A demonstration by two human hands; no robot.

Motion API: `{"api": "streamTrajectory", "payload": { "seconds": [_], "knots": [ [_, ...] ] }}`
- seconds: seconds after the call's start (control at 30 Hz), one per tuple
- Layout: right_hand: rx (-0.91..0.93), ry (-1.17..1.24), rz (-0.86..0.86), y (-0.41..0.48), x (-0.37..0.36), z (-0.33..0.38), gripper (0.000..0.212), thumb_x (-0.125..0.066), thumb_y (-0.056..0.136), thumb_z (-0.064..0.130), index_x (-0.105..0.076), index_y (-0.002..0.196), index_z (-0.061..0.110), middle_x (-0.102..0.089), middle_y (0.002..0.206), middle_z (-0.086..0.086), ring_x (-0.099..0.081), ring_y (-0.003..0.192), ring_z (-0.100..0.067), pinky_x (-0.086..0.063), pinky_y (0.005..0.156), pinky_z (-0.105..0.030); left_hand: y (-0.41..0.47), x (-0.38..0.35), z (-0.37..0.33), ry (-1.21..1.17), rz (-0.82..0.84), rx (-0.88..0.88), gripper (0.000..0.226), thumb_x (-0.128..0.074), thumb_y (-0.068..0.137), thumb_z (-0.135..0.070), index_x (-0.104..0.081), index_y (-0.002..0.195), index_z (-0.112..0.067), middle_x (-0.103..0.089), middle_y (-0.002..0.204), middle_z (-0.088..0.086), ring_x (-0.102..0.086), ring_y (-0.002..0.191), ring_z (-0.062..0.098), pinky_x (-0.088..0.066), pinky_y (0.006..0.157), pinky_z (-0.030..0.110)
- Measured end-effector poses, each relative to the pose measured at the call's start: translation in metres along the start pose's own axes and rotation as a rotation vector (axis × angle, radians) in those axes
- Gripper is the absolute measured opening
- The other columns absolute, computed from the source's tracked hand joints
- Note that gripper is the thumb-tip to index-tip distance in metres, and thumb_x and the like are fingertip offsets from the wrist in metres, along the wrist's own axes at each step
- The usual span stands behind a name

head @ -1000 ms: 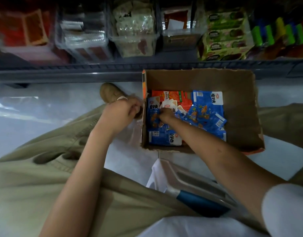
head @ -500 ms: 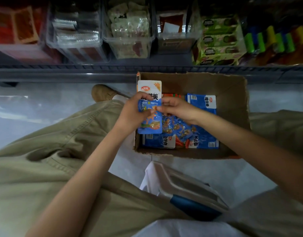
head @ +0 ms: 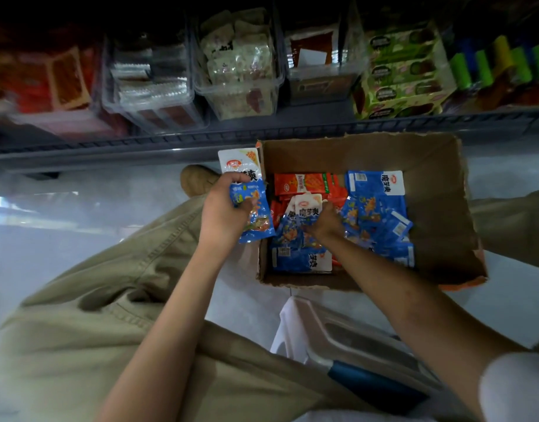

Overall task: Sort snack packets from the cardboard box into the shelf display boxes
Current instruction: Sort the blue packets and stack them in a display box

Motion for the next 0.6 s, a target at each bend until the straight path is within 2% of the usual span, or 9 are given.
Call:
{"api": "streamTrajectory", "payload": {
  "seconds": [0.13,0.23,0.3,0.37,0.4,0.47,0.53,0.6],
  "knots": [
    [-0.066,0.001,-0.047,-0.002,0.008,0.002,0.064,-0.068,0.086,0.016,-0.026,0.133,0.006,-0.055,0.124,-0.018,-0.058,0.108,-0.034,-0.049,0.08,-0.04,0.001,0.001,0.003,-0.004,0.0,0.014,0.041,-0.068,0.085,-0.01,-0.05,0.088,-0.047,-0.063,0.105,0.0,-0.067,0.09,0.025,-0.056,0.075,0.051],
    [0.011,0.011,-0.065,-0.003,0.035,0.002,0.038,-0.055,0.095,0.018,-0.04,0.127,0.004,-0.062,0.103,-0.018,-0.061,0.091,-0.032,-0.048,0.071,-0.039,0.003,-0.001,0.002,0.021,0.012,-0.006,0.035,-0.069,0.085,-0.01,-0.053,0.097,-0.038,-0.064,0.108,0.002,-0.066,0.091,0.025,-0.056,0.075,0.049],
    [0.085,0.152,-0.049,-0.011,0.059,0.009,0.023,-0.05,0.098,0.021,-0.052,0.116,0.007,-0.062,0.093,-0.016,-0.058,0.078,-0.026,-0.046,0.07,-0.04,0.003,-0.003,0.001,0.037,0.014,-0.013,0.031,-0.068,0.085,-0.009,-0.054,0.102,-0.031,-0.065,0.106,0.004,-0.067,0.082,0.024,-0.056,0.071,0.049],
    [0.13,0.403,0.011,-0.024,0.084,0.02,0.021,-0.053,0.097,0.019,-0.056,0.115,0.009,-0.062,0.096,-0.013,-0.062,0.084,-0.022,-0.047,0.072,-0.037,0.002,-0.006,-0.001,0.062,0.022,-0.016,0.031,-0.067,0.086,-0.009,-0.053,0.105,-0.029,-0.065,0.102,0.005,-0.067,0.075,0.024,-0.056,0.068,0.049],
    [0.154,0.509,0.057,-0.031,0.096,0.027,0.024,-0.055,0.096,0.019,-0.056,0.118,0.008,-0.064,0.098,-0.008,-0.064,0.085,-0.014,-0.048,0.068,-0.029,0.0,-0.009,-0.004,0.072,0.03,-0.018,0.033,-0.067,0.086,-0.008,-0.051,0.107,-0.028,-0.065,0.102,0.006,-0.067,0.075,0.024,-0.056,0.069,0.049],
    [0.218,0.672,0.193,-0.05,0.119,0.046,0.024,-0.058,0.093,0.018,-0.059,0.115,0.01,-0.065,0.09,0.004,-0.063,0.074,-0.002,-0.045,0.06,-0.017,-0.003,-0.016,-0.015,0.069,0.047,-0.048,0.04,-0.065,0.086,-0.004,-0.049,0.117,-0.023,-0.061,0.109,0.002,-0.066,0.087,0.022,-0.056,0.075,0.047],
    [0.321,0.768,0.323,-0.072,0.141,0.067,0.016,-0.059,0.092,0.016,-0.062,0.107,0.016,-0.066,0.084,0.006,-0.059,0.066,0.0,-0.041,0.057,-0.015,-0.005,-0.025,-0.036,0.07,0.062,-0.117,0.045,-0.062,0.086,0.0,-0.047,0.125,-0.015,-0.053,0.114,-0.004,-0.058,0.101,0.018,-0.052,0.087,0.042],
    [0.436,0.76,0.391,-0.094,0.163,0.089,0.014,-0.058,0.091,0.013,-0.061,0.104,0.017,-0.064,0.073,0.011,-0.048,0.049,0.003,-0.033,0.046,-0.011,-0.008,-0.033,-0.062,0.008,0.064,-0.19,0.039,-0.055,0.089,0.003,-0.047,0.124,-0.012,-0.052,0.113,-0.004,-0.058,0.104,0.024,-0.049,0.09,0.041]
  ]
}}
Point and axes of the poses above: each hand's wrist, its own y-axis towards the middle knuckle, its own x-axis out of the back of the hand, z = x × y, the point moved 5 cm from there along y, towards the middle knuckle
